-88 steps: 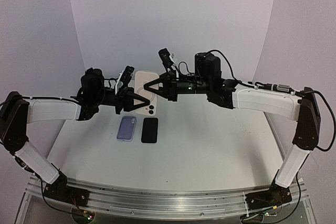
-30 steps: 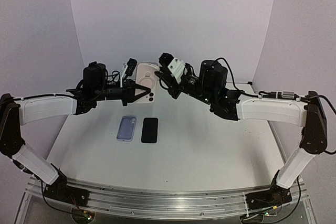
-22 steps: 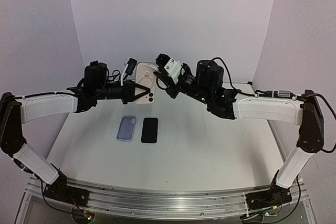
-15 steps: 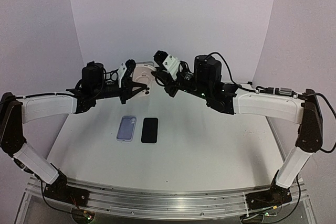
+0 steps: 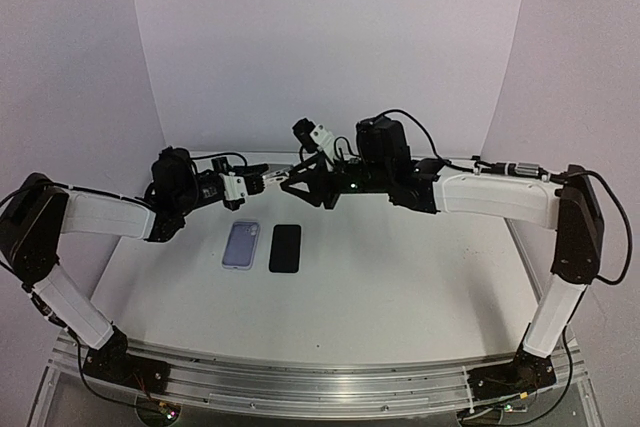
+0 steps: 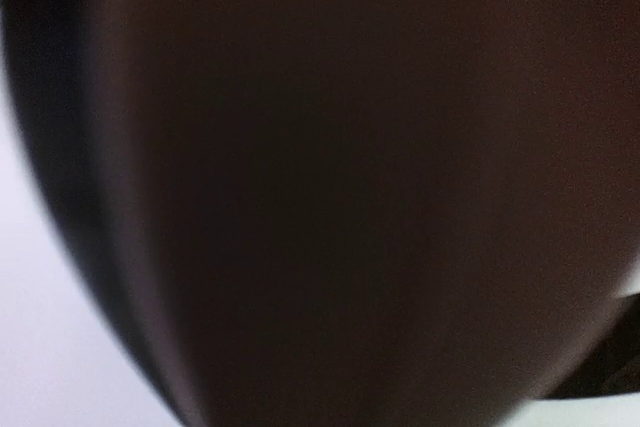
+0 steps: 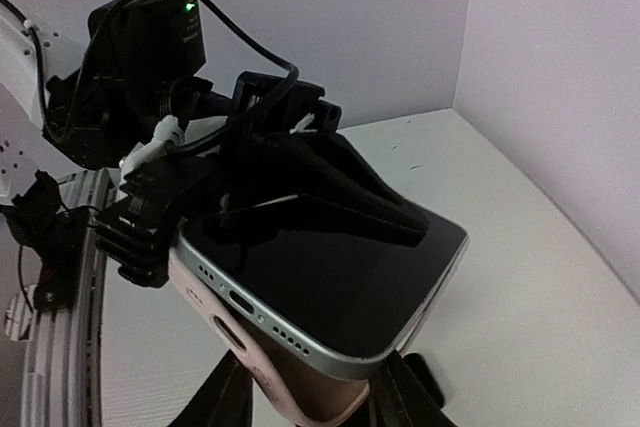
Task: Take the phone out of the phone case
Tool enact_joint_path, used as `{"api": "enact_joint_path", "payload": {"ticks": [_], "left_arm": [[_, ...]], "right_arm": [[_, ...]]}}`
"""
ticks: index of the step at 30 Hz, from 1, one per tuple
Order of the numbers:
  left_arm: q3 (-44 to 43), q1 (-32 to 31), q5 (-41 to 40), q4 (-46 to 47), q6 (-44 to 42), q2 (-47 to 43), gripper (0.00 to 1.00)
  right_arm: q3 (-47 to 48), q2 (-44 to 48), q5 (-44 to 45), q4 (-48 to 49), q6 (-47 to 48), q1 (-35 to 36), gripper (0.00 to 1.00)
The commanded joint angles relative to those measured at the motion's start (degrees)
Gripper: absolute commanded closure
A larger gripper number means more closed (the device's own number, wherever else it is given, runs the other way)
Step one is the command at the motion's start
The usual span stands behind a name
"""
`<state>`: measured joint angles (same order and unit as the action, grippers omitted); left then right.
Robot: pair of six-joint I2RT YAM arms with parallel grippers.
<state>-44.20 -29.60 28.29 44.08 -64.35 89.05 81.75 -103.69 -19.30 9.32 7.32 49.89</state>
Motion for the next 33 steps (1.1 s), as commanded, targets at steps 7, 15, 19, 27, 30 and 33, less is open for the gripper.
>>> {"api": "enact_joint_path", "payload": {"ticks": [7, 15, 19, 27, 30, 33], "left_arm": [[4.89, -3.89, 8.93, 21.57, -31.9, 3.56, 1.0], [8.16, -3.98, 14.36, 23.74, -38.43, 4.03, 1.0], [8.89, -4.44, 16.91, 24.1, -38.92, 4.3, 1.0], [7.61, -6.83, 18.1, 25.27, -37.91, 7.87, 1.0], [5.97, -7.59, 16.61, 25.81, -33.78, 9.22, 0.95], [4.32, -7.78, 14.45, 24.28, -27.09, 10.03, 0.78]], "right_arm": [[7.51, -9.03, -27.12, 11.12, -35.93, 2.19, 0.54], [6.72, -12.75, -23.42, 20.11, -47.23, 1.36, 0.61], [8.51, -15.74, -20.87, 21.9, -51.22, 1.34, 0.73], [6.99, -17.89, -18.89, 25.4, -56.13, 1.41, 0.91], [3.07, -15.54, -17.14, 25.44, -55.14, 1.26, 1.0], [-3.67, -11.74, -13.54, 25.36, -55.7, 0.01, 1.0]]}}
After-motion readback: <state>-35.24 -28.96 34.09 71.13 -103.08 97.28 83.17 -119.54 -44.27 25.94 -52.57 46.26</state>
